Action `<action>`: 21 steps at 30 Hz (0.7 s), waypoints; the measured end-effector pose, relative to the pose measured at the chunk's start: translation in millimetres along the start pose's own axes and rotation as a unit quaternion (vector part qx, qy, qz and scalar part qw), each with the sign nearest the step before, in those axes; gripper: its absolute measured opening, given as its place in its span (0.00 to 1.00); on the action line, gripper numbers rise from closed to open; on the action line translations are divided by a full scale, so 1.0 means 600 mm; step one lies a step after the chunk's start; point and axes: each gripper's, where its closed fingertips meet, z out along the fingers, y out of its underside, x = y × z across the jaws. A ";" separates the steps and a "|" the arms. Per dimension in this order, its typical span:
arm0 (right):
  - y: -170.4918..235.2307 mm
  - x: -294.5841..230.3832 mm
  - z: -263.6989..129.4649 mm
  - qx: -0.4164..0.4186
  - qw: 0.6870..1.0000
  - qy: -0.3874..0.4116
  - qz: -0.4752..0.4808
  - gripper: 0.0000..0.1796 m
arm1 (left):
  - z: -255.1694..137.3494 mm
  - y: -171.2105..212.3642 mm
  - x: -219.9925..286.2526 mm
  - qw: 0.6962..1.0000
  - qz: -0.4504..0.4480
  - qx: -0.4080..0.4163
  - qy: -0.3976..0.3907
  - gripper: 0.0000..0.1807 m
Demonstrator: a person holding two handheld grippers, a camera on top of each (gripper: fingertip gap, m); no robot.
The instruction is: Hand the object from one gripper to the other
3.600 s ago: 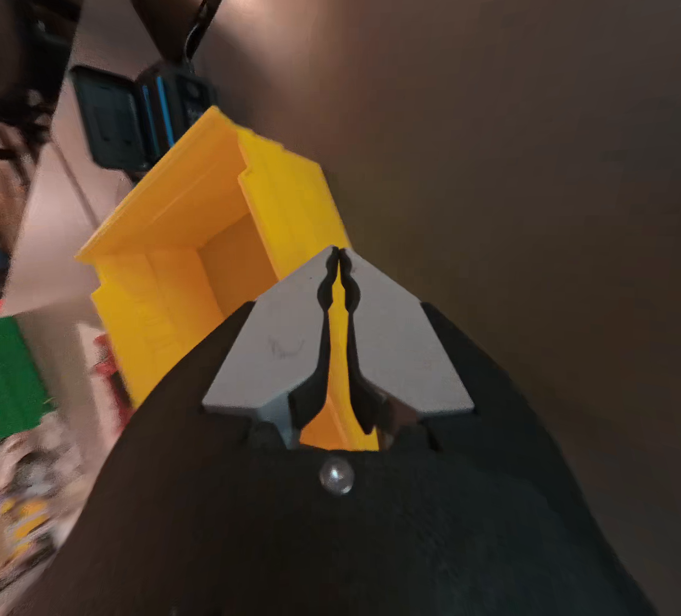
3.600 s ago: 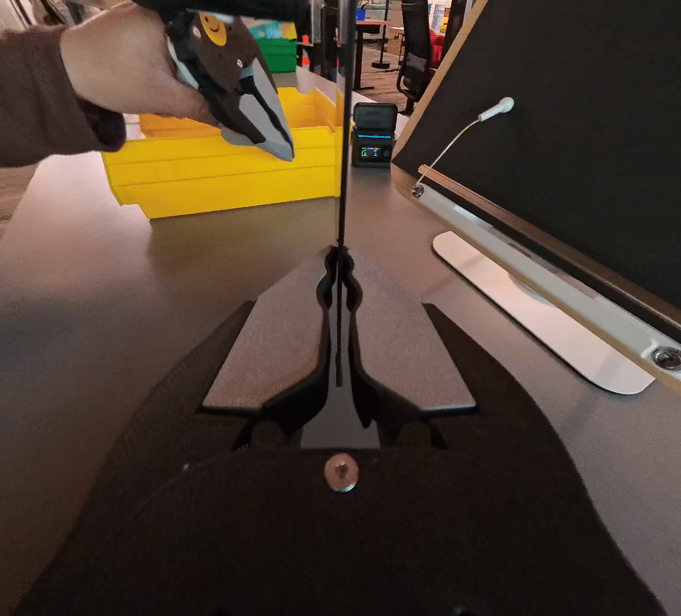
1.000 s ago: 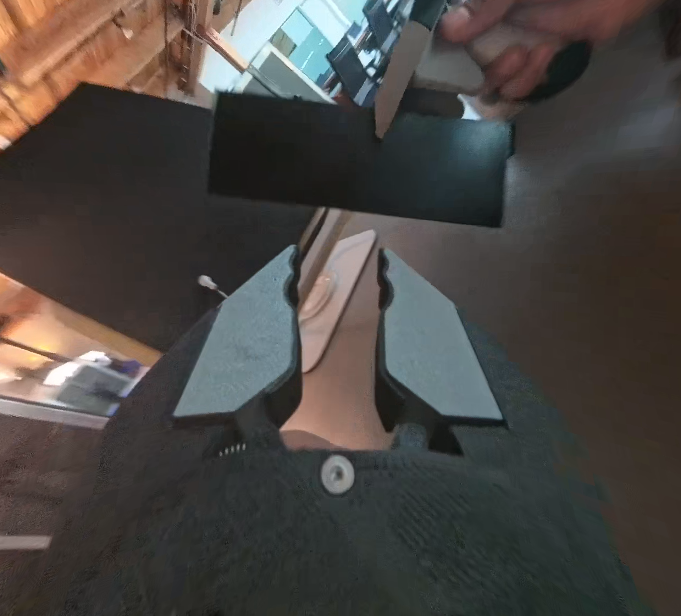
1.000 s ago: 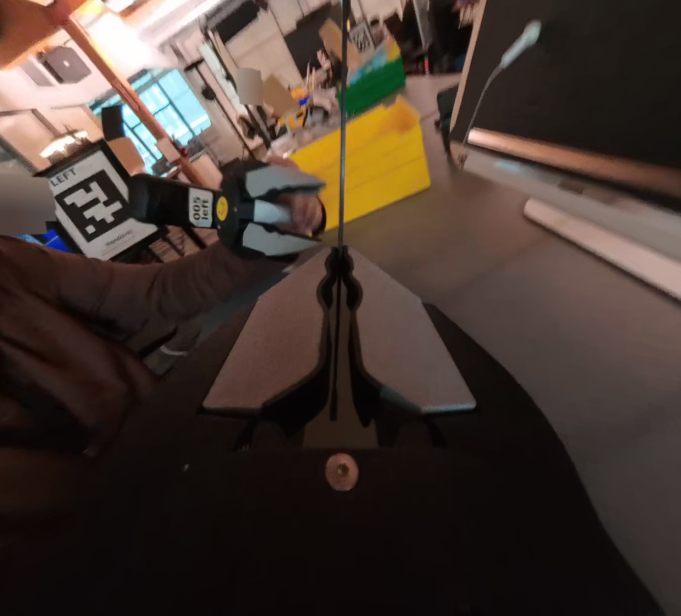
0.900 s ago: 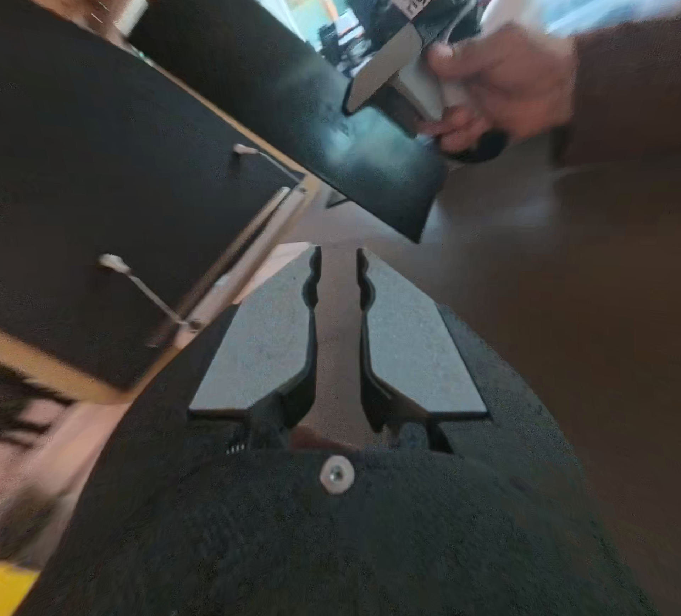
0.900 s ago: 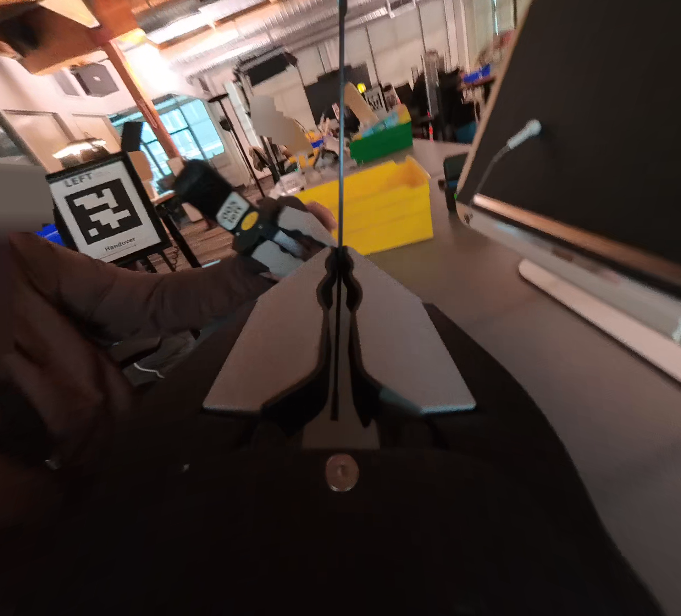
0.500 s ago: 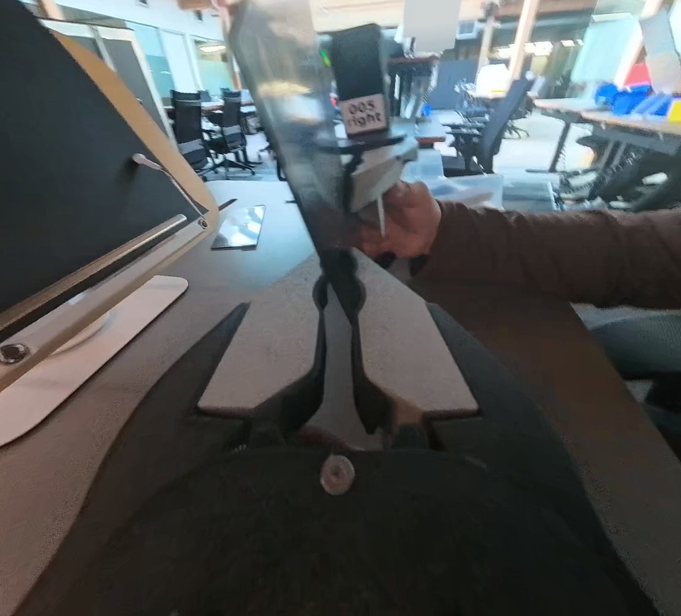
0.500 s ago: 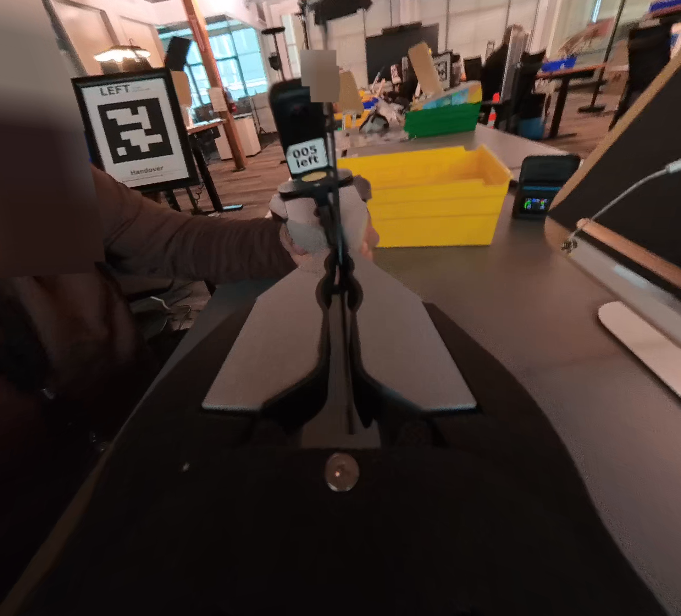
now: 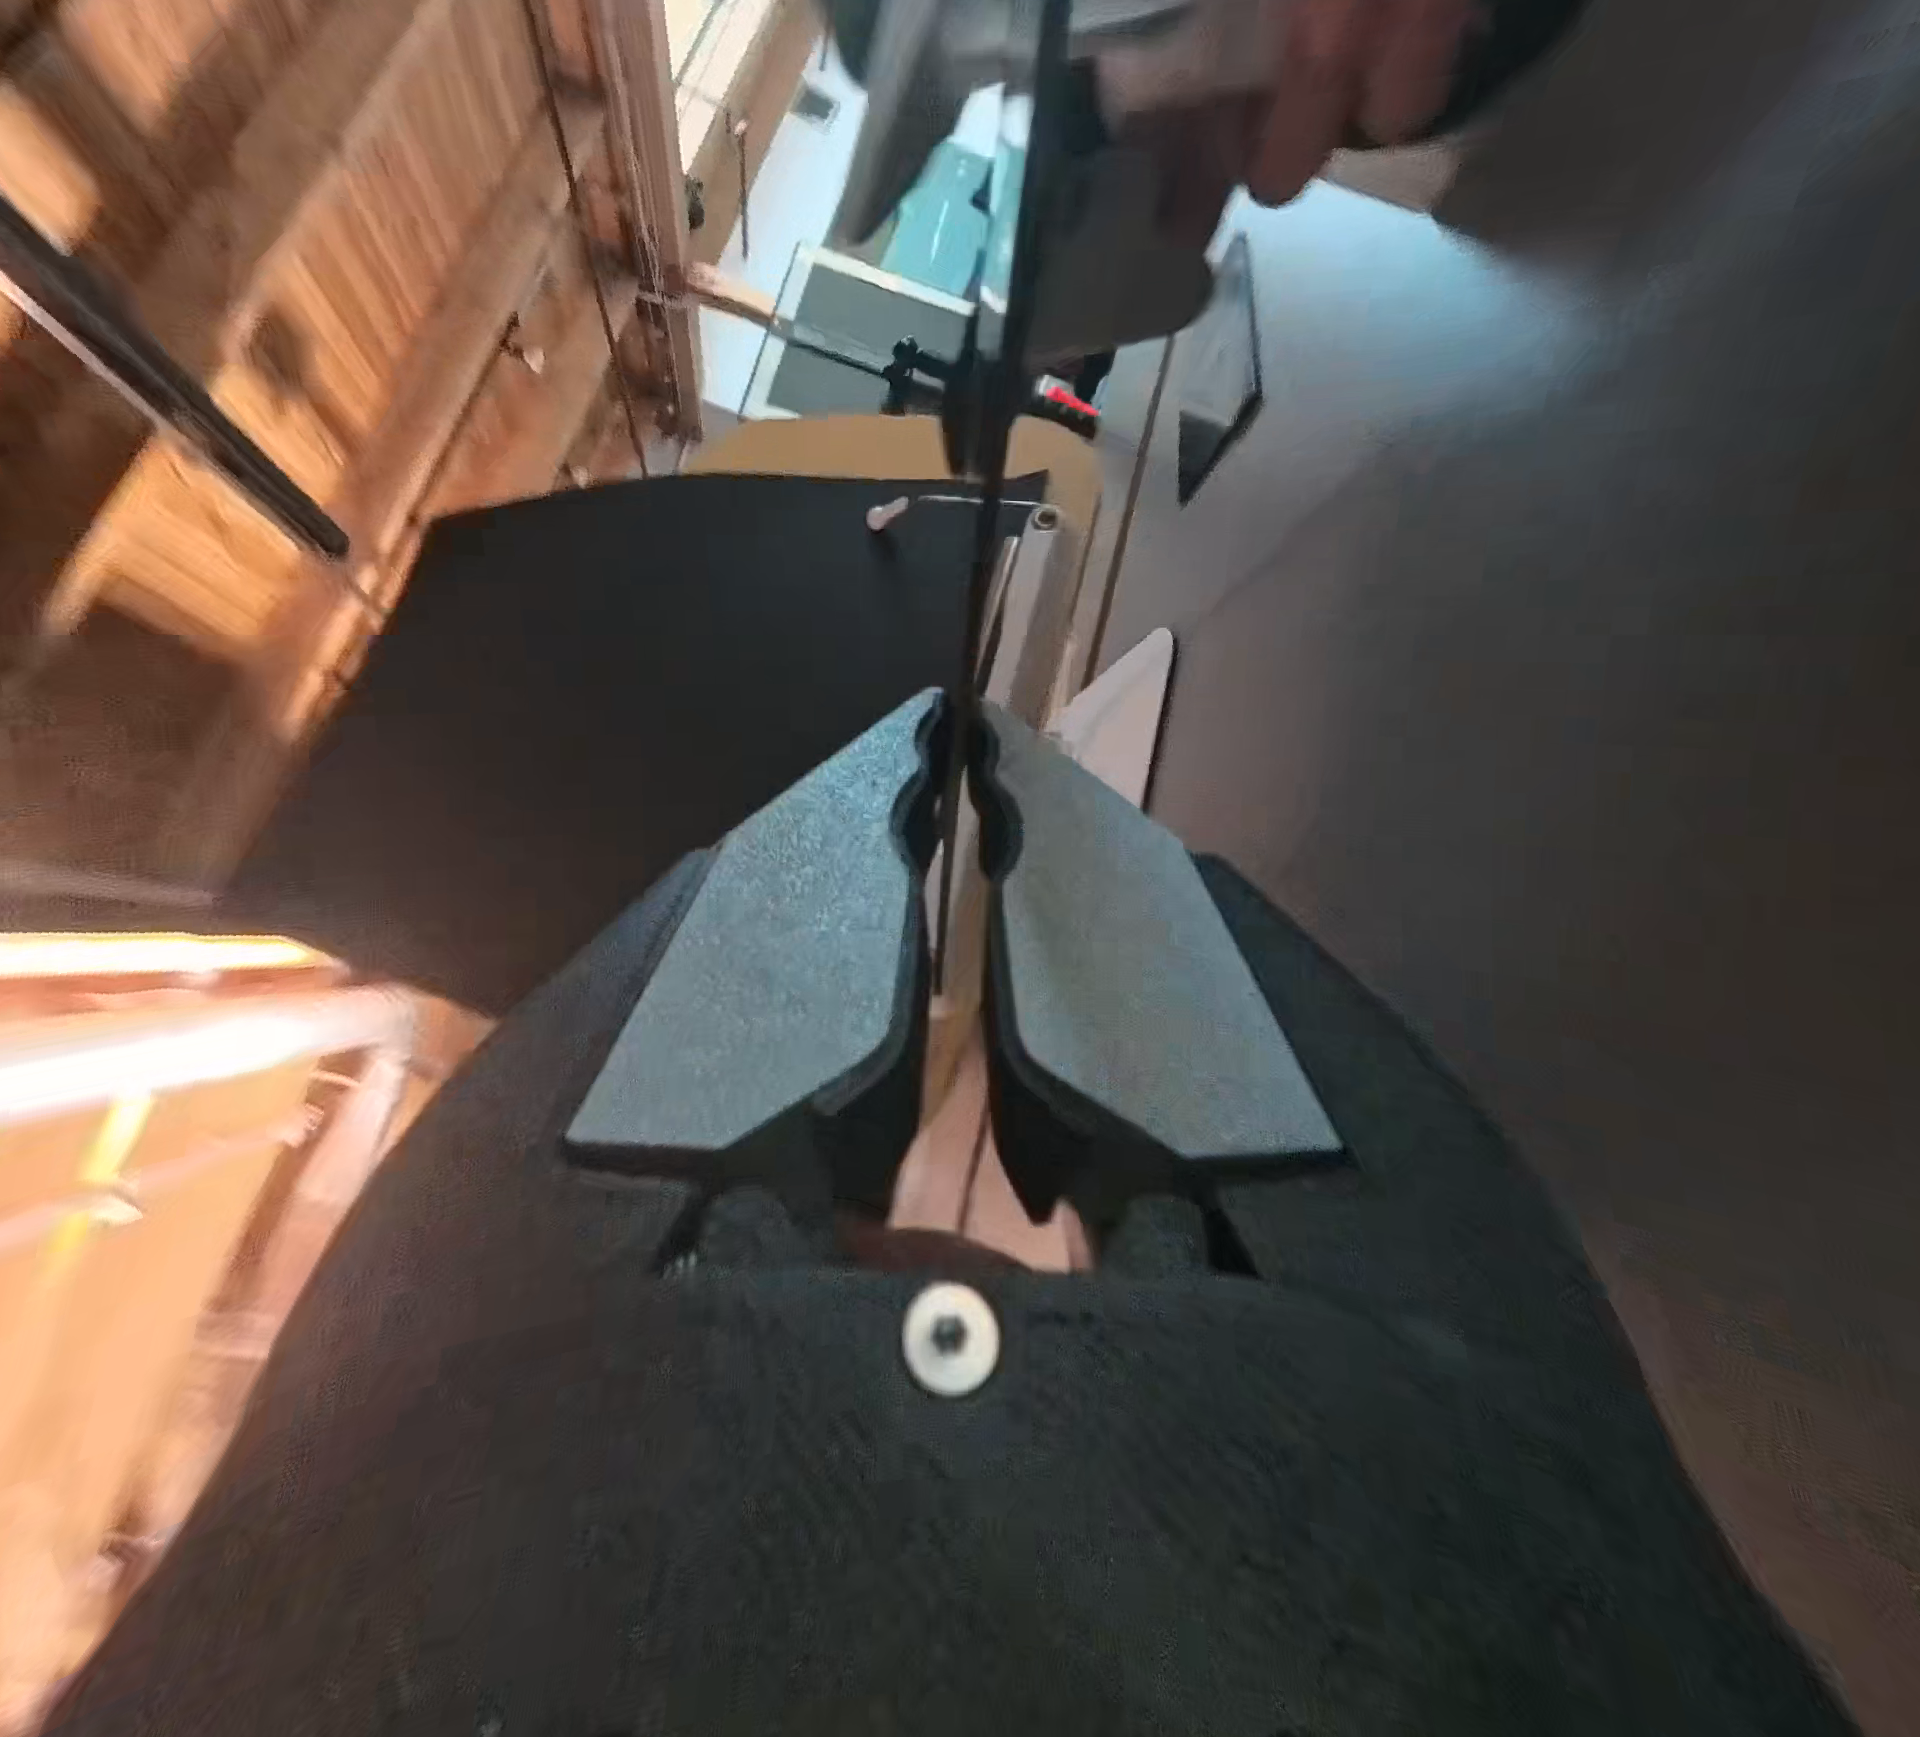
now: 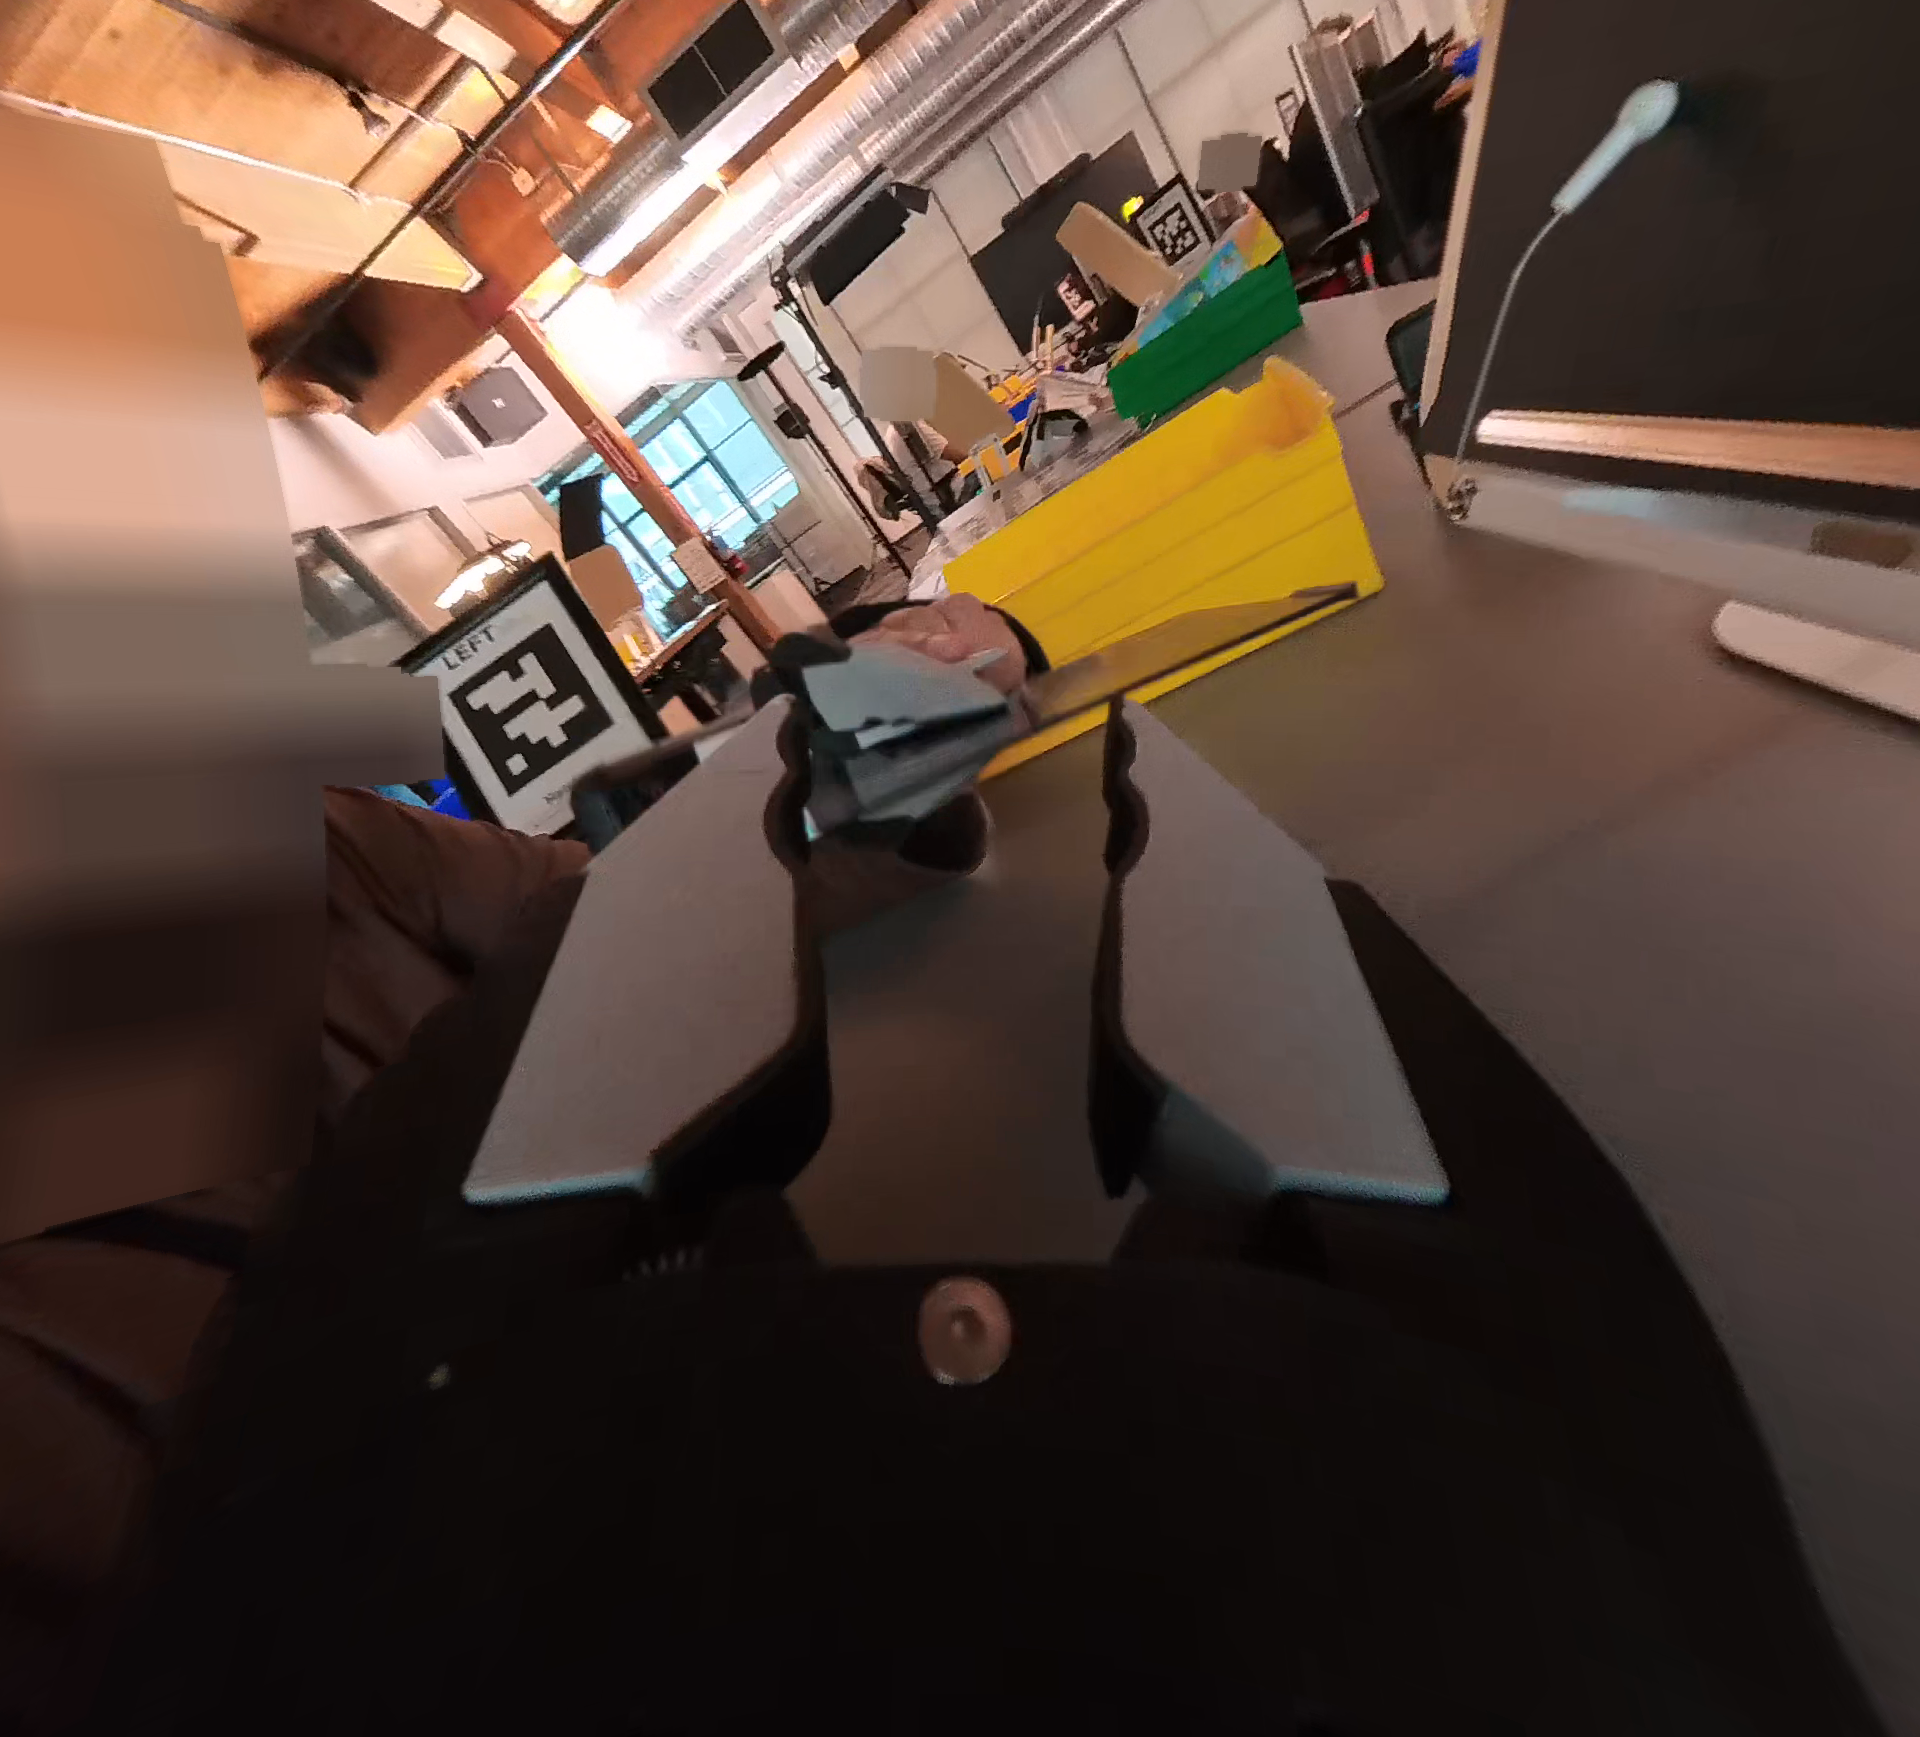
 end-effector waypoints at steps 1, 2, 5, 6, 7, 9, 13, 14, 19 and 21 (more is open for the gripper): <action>0.002 0.001 0.001 -0.002 1.000 -0.003 0.009 0.29 | 0.000 -0.003 0.007 1.000 0.027 0.002 0.002 0.00; 0.005 0.002 0.003 -0.006 1.000 -0.004 0.013 0.29 | 0.001 -0.006 0.011 0.999 0.043 0.004 0.001 0.00; 0.023 0.008 0.012 -0.035 0.999 0.004 0.015 0.29 | -0.002 -0.016 0.009 0.997 0.077 0.014 -0.014 0.00; 0.030 0.011 0.015 -0.046 0.999 0.010 0.015 0.29 | -0.003 -0.020 0.006 0.995 0.092 0.016 -0.023 0.00; 0.037 0.013 0.018 -0.056 0.998 0.011 0.018 0.29 | -0.004 -0.022 0.003 0.994 0.105 0.016 -0.031 0.00; 0.049 0.011 0.025 -0.071 0.997 -0.001 0.034 0.30 | -0.003 -0.023 0.005 0.992 0.124 0.012 -0.033 0.00; 0.080 -0.008 0.045 -0.107 0.989 -0.057 0.080 0.16 | 0.002 -0.018 0.015 0.990 0.140 0.001 -0.032 0.03; 0.098 -0.014 0.049 -0.136 0.984 -0.069 0.088 0.06 | 0.002 -0.016 0.014 0.990 0.133 -0.003 -0.037 0.05; 0.114 -0.017 0.050 -0.169 0.979 -0.073 0.084 0.00 | 0.003 -0.015 0.008 0.999 0.042 0.002 -0.032 0.15; 0.104 -0.009 0.046 -0.162 0.985 -0.042 0.042 0.00 | 0.007 -0.007 0.008 1.000 -0.018 -0.003 -0.021 0.22</action>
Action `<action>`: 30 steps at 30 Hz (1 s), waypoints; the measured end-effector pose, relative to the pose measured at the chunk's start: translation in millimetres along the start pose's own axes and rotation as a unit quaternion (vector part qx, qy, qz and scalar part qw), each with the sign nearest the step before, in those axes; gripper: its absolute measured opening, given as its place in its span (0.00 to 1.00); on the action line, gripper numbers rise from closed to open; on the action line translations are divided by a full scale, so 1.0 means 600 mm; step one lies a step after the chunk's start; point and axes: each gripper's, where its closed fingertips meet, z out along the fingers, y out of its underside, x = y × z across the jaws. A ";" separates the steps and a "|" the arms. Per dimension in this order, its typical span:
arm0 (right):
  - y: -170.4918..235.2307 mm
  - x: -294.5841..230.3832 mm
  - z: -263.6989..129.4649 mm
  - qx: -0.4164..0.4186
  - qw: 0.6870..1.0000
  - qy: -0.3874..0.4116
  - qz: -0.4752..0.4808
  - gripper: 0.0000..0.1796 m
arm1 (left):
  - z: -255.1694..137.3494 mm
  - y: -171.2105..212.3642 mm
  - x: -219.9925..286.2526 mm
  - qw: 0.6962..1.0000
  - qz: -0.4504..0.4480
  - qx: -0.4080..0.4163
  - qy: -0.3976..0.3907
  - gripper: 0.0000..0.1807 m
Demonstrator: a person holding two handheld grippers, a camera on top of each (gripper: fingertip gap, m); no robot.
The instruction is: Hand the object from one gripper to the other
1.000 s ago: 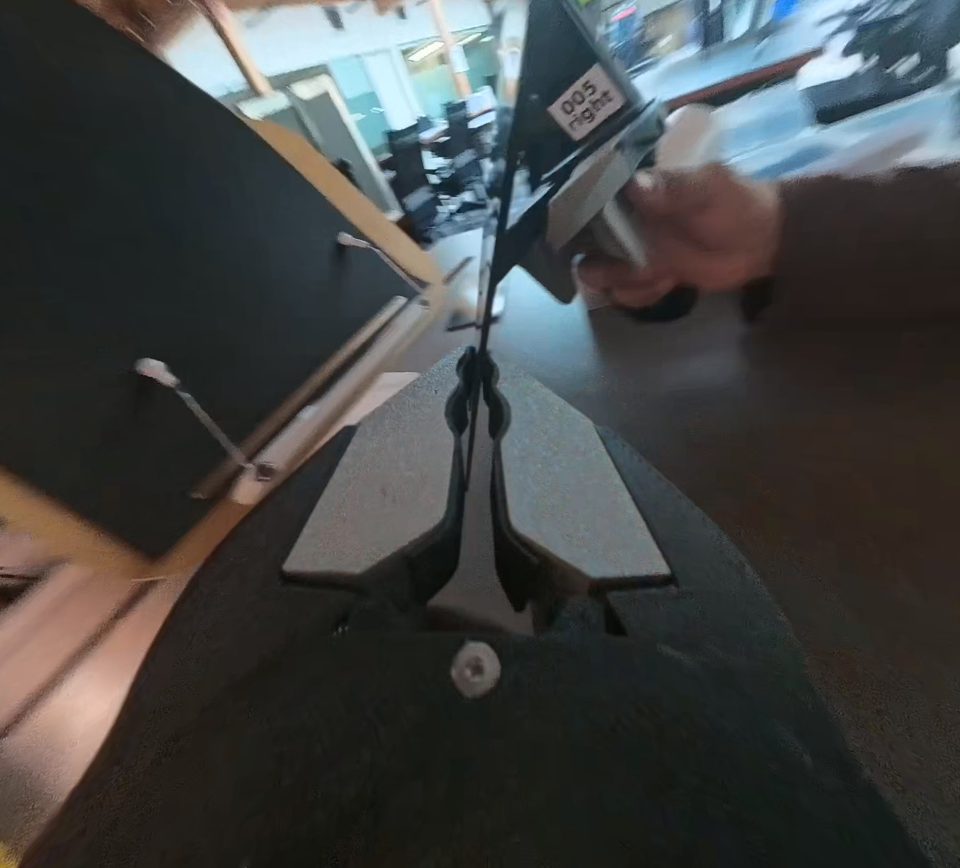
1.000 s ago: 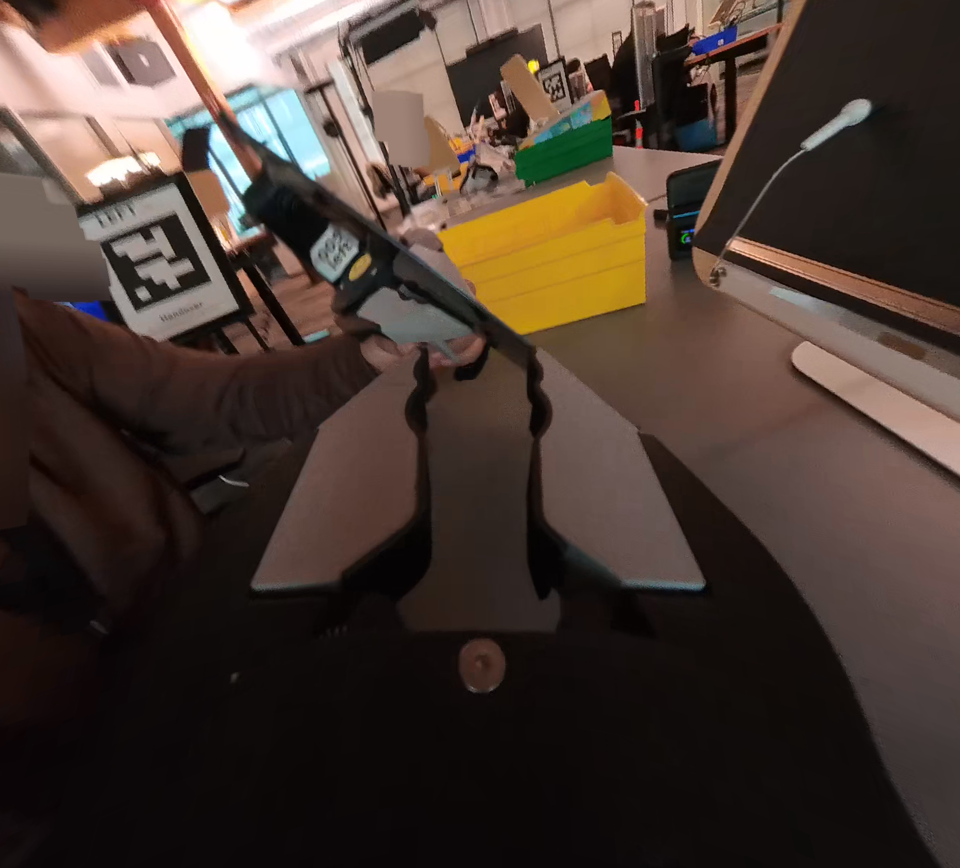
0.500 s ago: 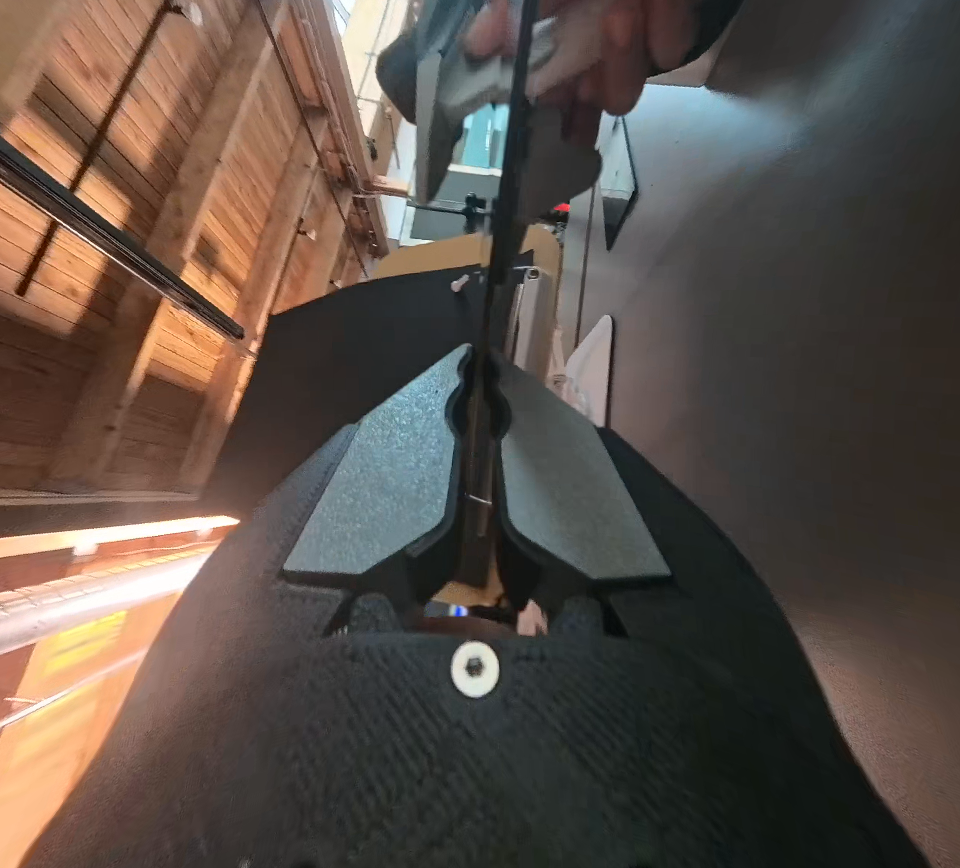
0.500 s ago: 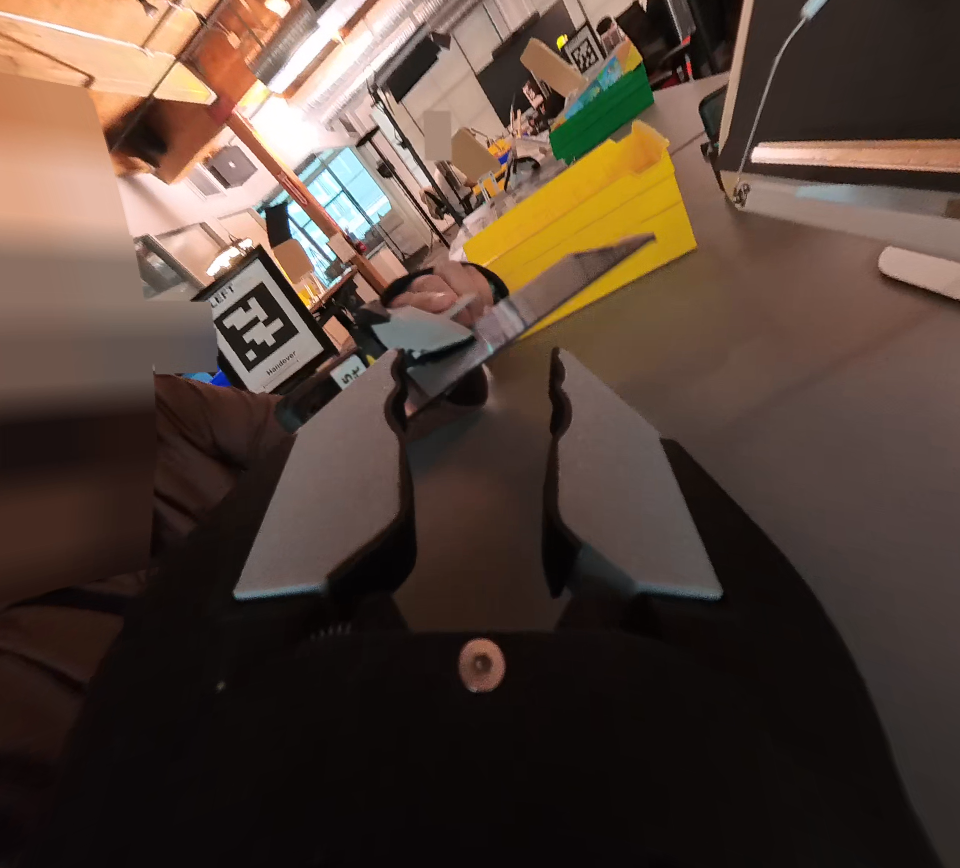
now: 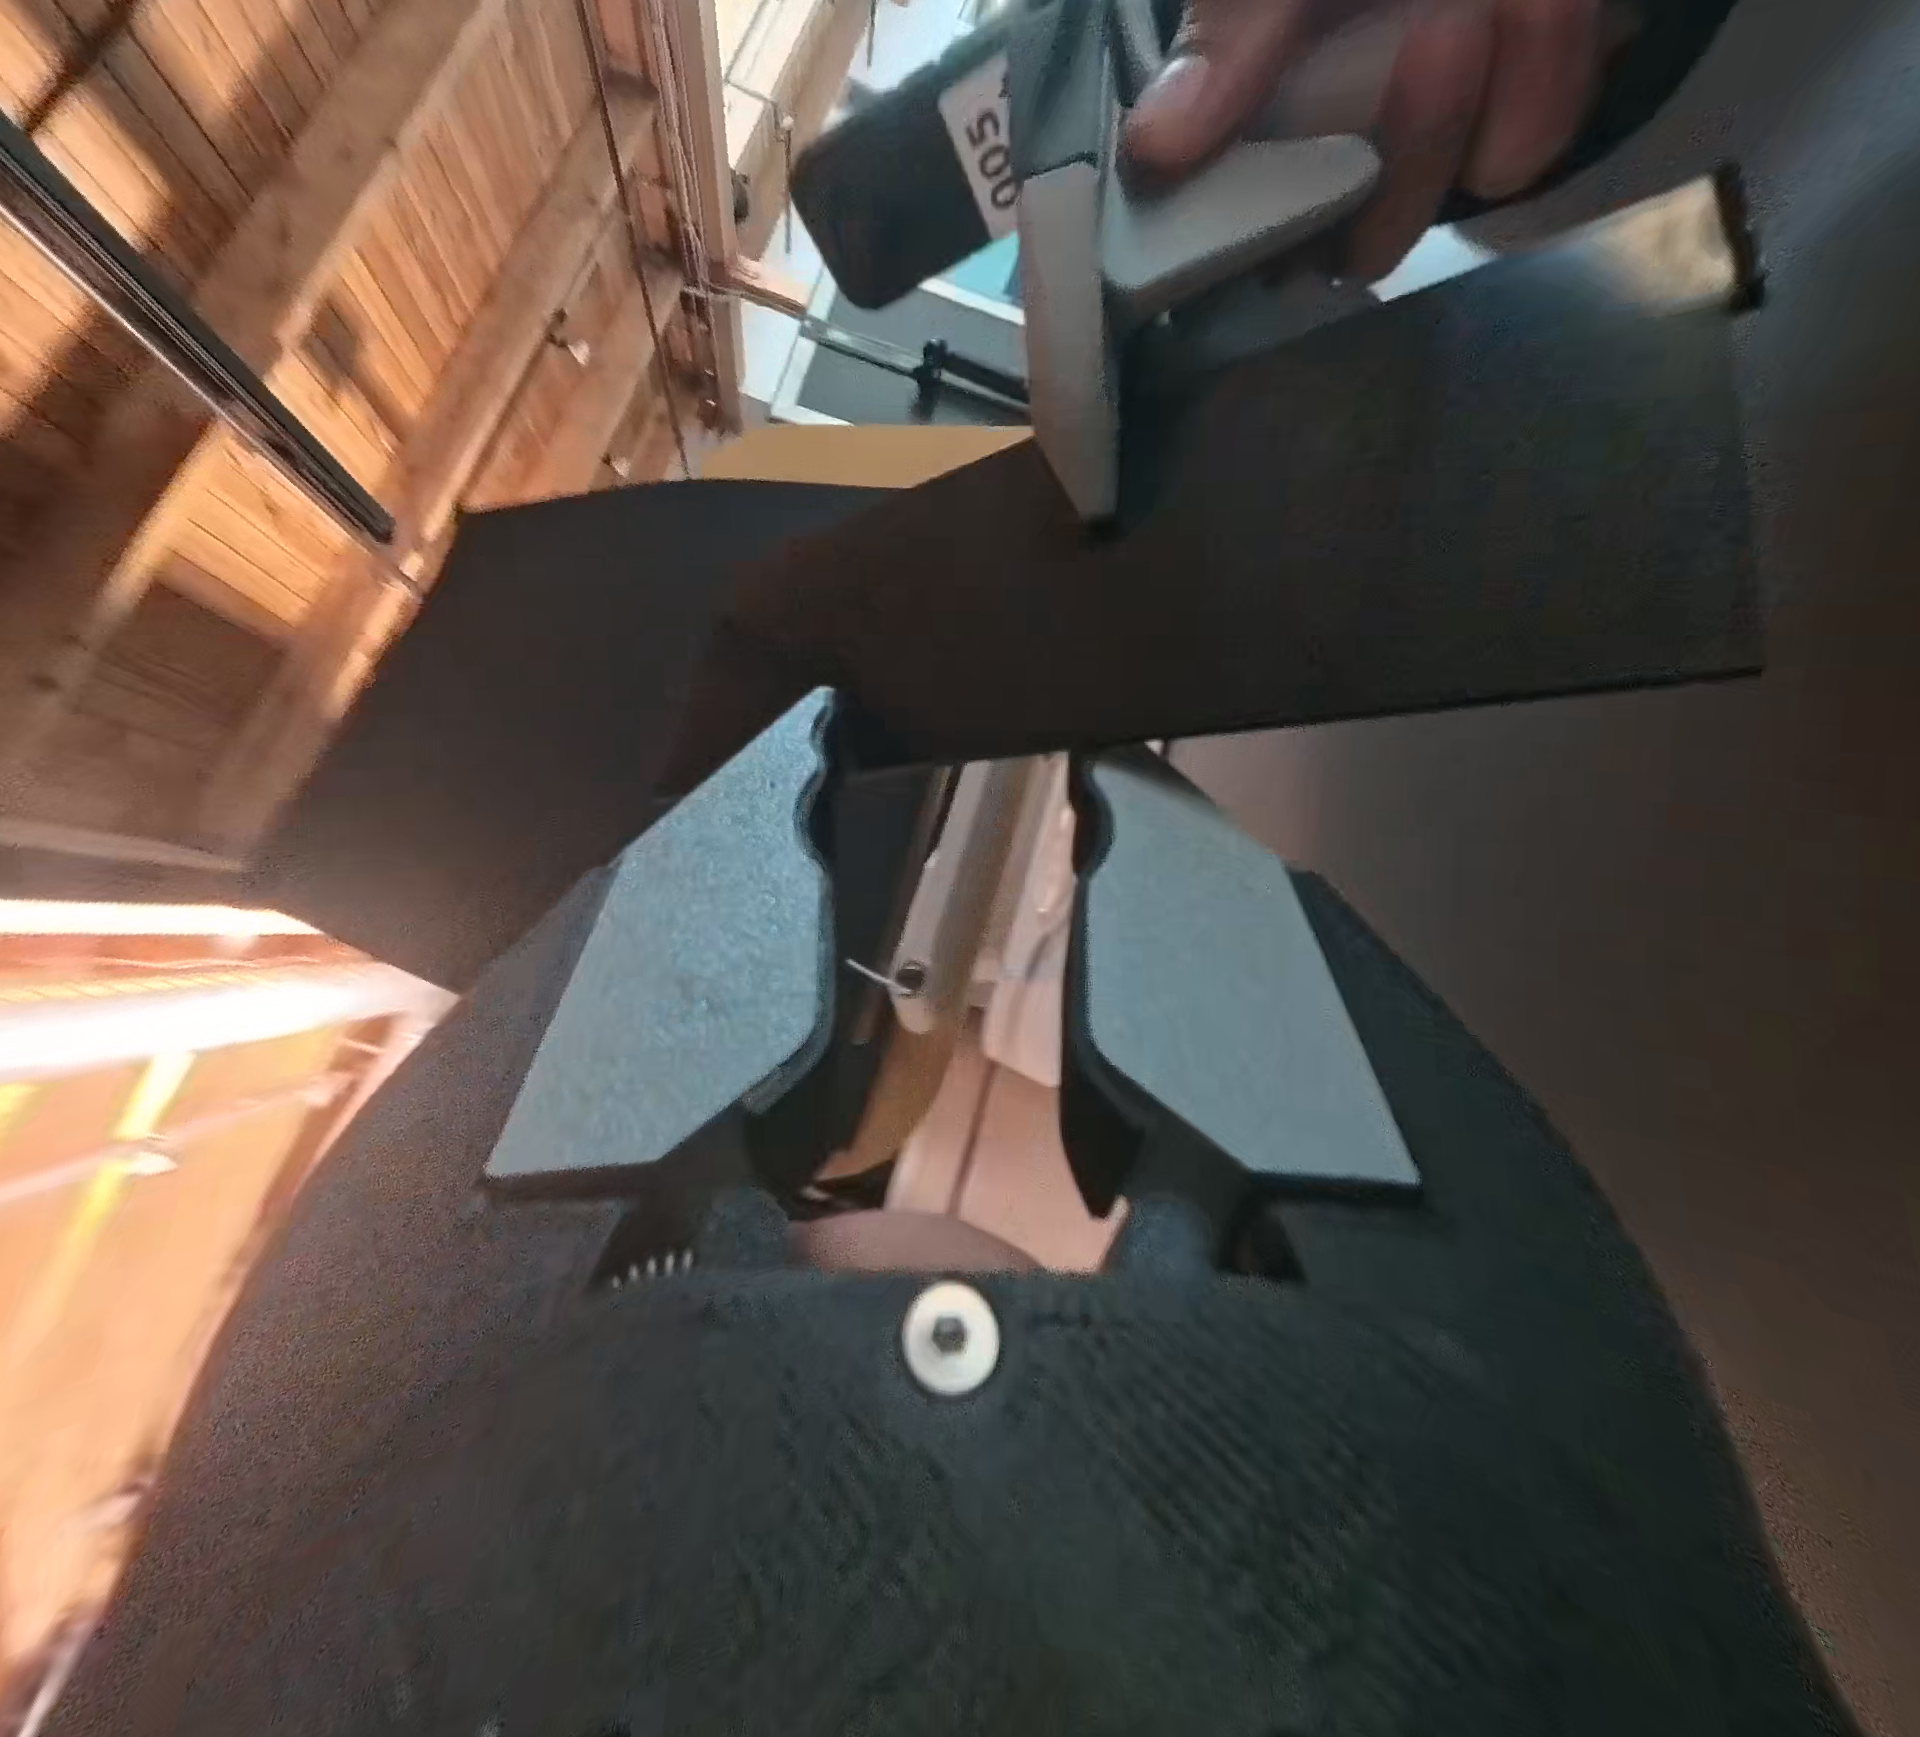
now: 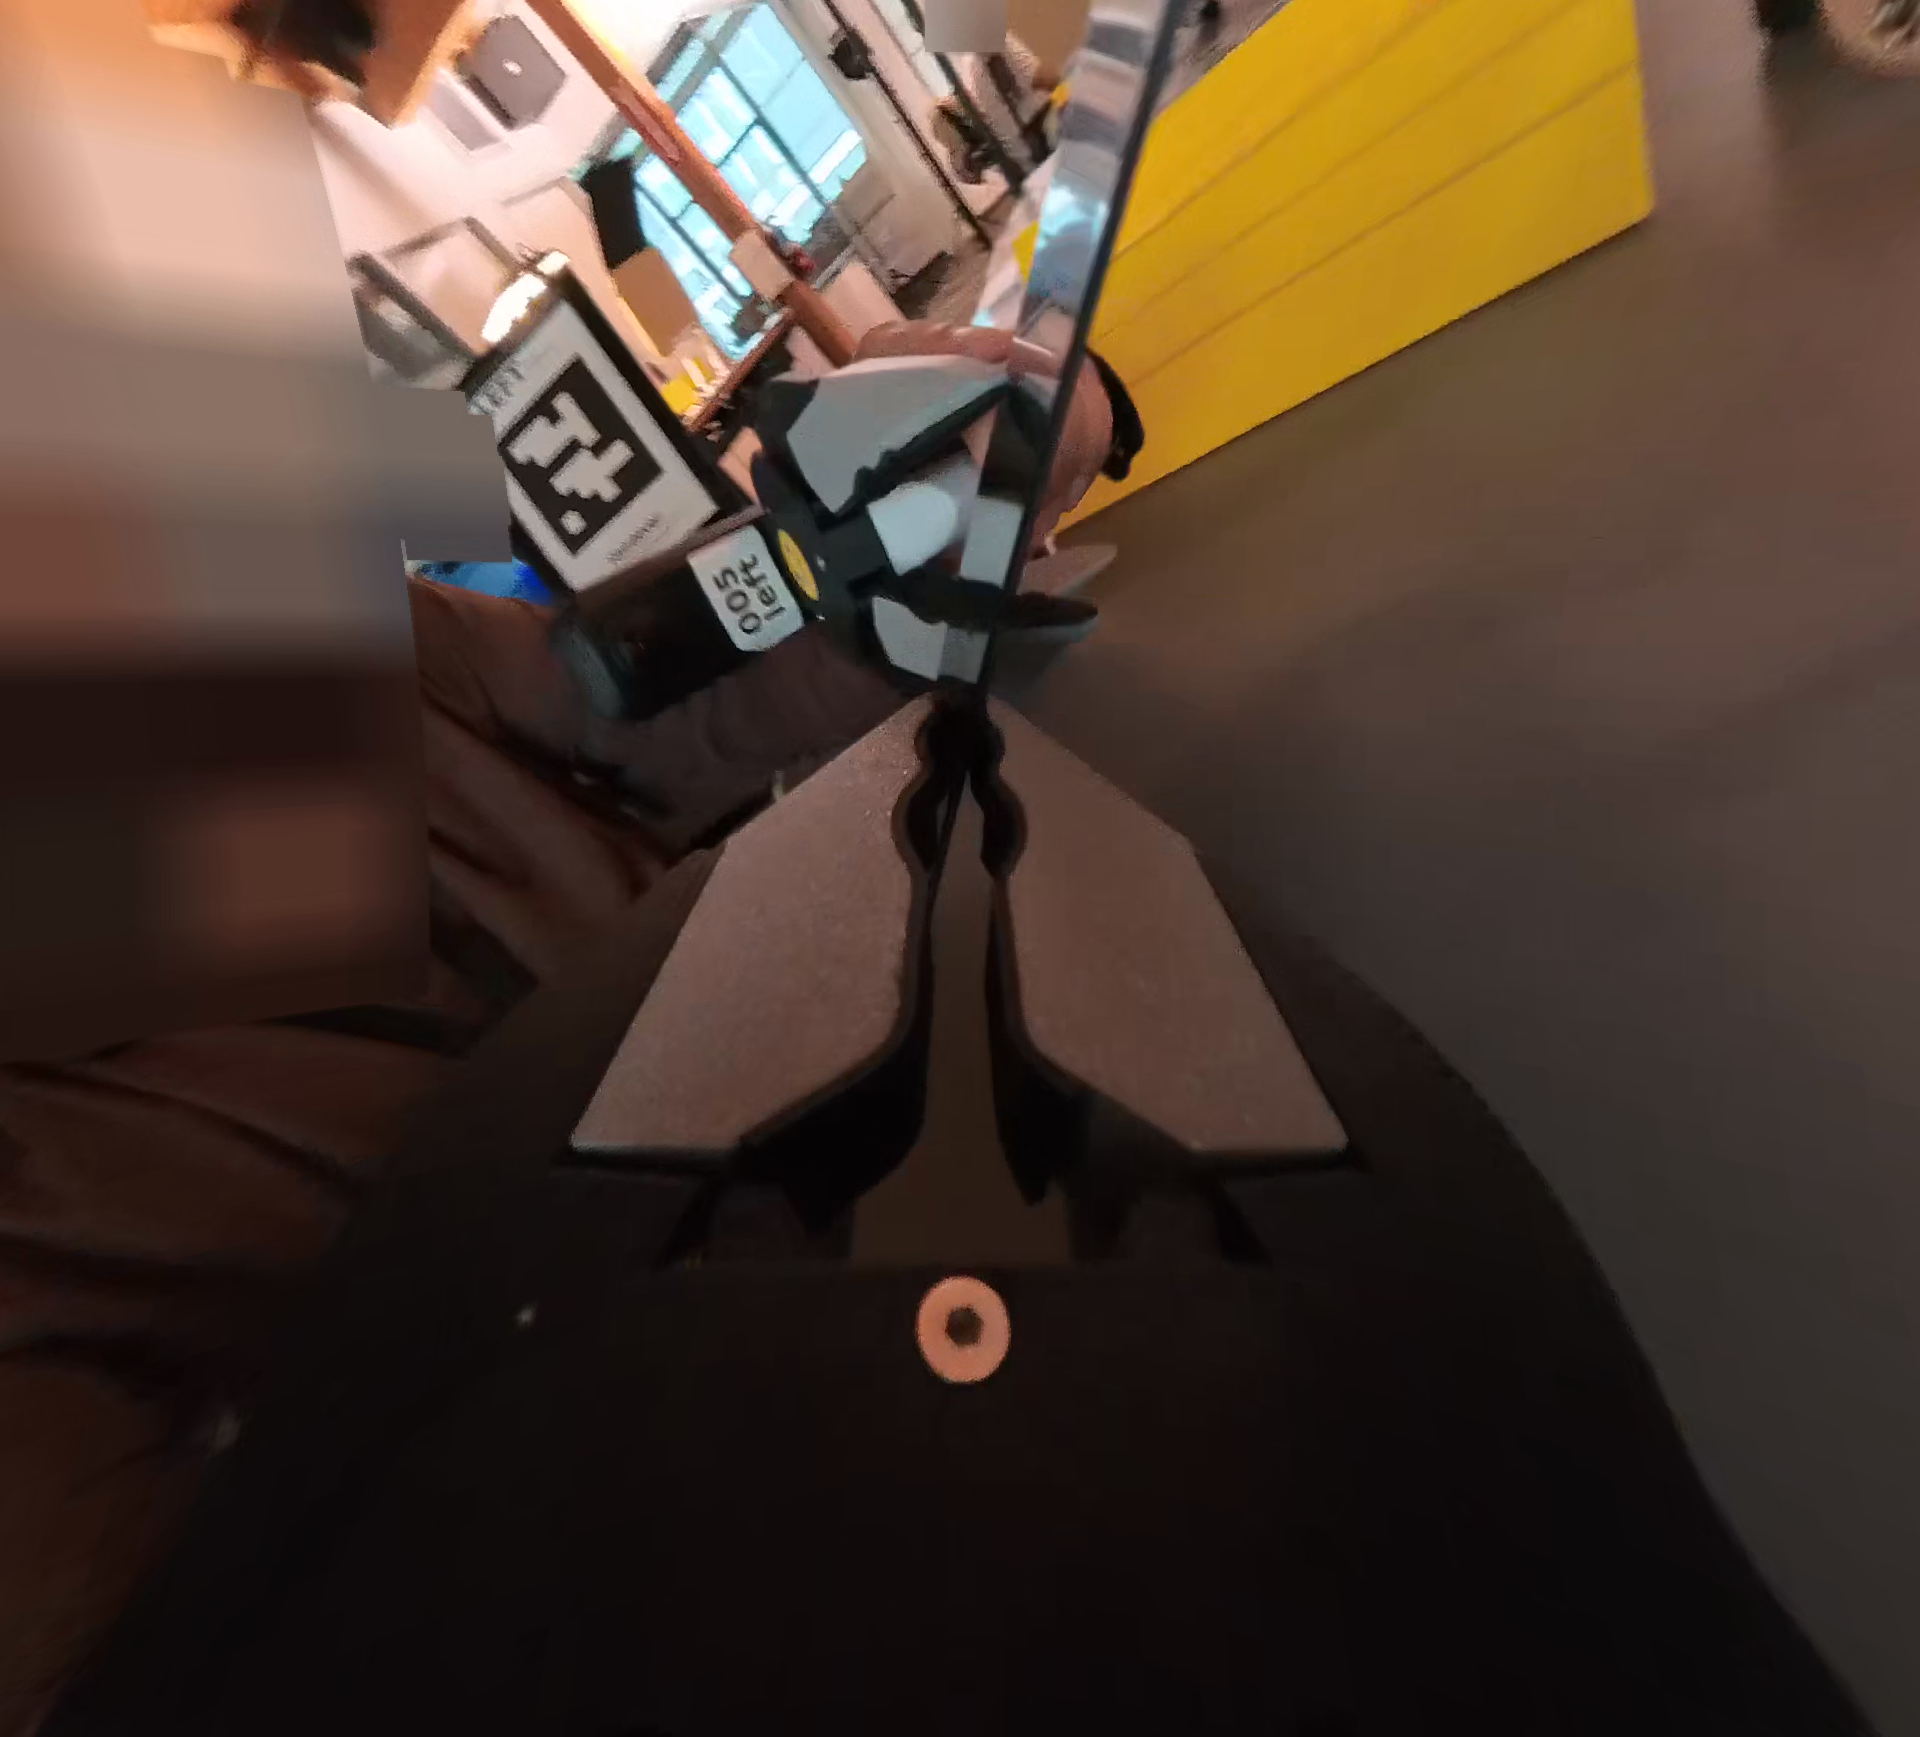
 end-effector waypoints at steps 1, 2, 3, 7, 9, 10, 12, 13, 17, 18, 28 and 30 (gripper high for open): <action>-0.003 0.001 -0.003 0.001 1.000 0.015 -0.019 0.00 | 0.000 0.002 0.001 1.000 -0.026 0.002 0.007 0.24; -0.007 0.003 -0.005 0.004 0.999 0.029 -0.035 0.00 | 0.000 0.004 0.001 0.999 -0.046 0.003 0.015 0.26; -0.011 0.003 -0.007 0.007 0.998 0.039 -0.046 0.01 | 0.000 0.006 -0.001 0.998 -0.060 0.002 0.016 0.27; -0.042 0.001 -0.034 0.063 0.993 0.064 -0.079 0.00 | -0.005 0.018 -0.016 0.994 -0.108 -0.006 0.020 0.23; -0.062 -0.012 -0.057 0.102 0.990 0.053 -0.081 0.00 | -0.007 0.027 -0.029 0.992 -0.128 -0.013 0.008 0.23; -0.070 -0.018 -0.066 0.119 0.988 0.046 -0.087 0.00 | -0.006 0.027 -0.030 0.987 -0.161 -0.010 0.013 0.21; -0.078 -0.024 -0.072 0.135 0.983 0.053 -0.111 0.00 | -0.005 0.013 -0.020 0.962 -0.267 0.013 0.058 0.20; -0.078 -0.024 -0.069 0.132 0.981 0.062 -0.128 0.00 | -0.005 0.004 -0.014 0.942 -0.322 0.024 0.087 0.21; -0.064 -0.034 -0.029 0.090 0.971 0.085 -0.204 0.00 | -0.016 -0.029 -0.029 0.846 -0.501 0.095 0.156 0.21; -0.056 -0.037 -0.015 0.075 0.969 0.085 -0.221 0.00 | -0.019 -0.035 -0.034 0.820 -0.535 0.111 0.170 0.21; -0.078 -0.014 -0.041 0.117 0.974 0.106 -0.165 0.27 | -0.008 0.006 -0.005 0.922 -0.361 0.008 0.142 0.00; -0.083 -0.013 -0.057 0.128 0.971 0.117 -0.164 0.30 | -0.006 0.016 -0.011 0.943 -0.316 -0.012 0.108 0.00</action>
